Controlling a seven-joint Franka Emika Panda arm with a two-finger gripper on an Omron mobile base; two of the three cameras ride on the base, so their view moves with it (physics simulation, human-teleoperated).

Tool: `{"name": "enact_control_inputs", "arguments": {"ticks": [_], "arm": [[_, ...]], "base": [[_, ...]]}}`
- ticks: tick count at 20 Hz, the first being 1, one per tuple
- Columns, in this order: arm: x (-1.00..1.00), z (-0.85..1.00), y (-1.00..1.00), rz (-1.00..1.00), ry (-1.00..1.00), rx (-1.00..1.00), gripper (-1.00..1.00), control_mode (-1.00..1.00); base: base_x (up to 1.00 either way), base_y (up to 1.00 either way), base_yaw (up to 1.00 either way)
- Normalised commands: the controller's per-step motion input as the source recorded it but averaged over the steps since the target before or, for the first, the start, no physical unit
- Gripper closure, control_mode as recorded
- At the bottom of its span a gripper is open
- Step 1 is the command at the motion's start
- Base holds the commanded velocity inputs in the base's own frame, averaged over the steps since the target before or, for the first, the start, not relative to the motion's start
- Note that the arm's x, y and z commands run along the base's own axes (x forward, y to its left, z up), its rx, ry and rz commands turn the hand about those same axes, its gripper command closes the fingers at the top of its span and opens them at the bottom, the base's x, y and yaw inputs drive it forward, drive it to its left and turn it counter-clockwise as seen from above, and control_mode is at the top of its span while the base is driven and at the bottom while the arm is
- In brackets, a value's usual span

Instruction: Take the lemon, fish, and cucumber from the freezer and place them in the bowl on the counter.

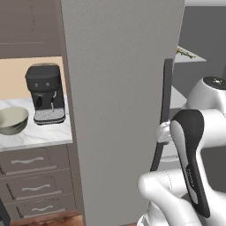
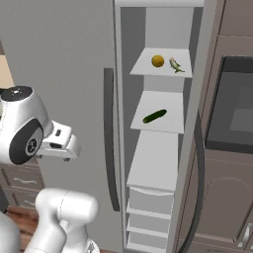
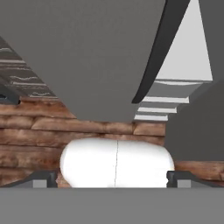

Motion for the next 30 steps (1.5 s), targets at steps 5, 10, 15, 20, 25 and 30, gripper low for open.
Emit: {"name": "enact_control_inputs", "arguments": {"ticks": [5,10,15,20,25,30], "arm": [[0.0,0.0,0.0,0.0,0.0,0.0,-1.0,-1.0],[-0.05,0.0,-0.06,-0.01,0.0,0.0,-1.0,-1.0],[-0.15,0.0,-0.1,-0.1,0.0,0.0,-1.0,-1.0],[-0.11,0.0,-0.14,-0.07,0.0,0.0,-1.0,-1.0],[-0.03,0.0,-0.06,-0.02,0.0,0.0,-1.0,-1.0],[0.0,0.0,0.02,0.01,0.0,0.0,-1.0,-1.0]], "base": [[0.0,0.0,0.0],[0.0,0.0,0.0],[0.0,0.0,0.0],[0.0,0.0,0.0],[0.0,0.0,0.0],[0.0,0.0,0.0]]}}
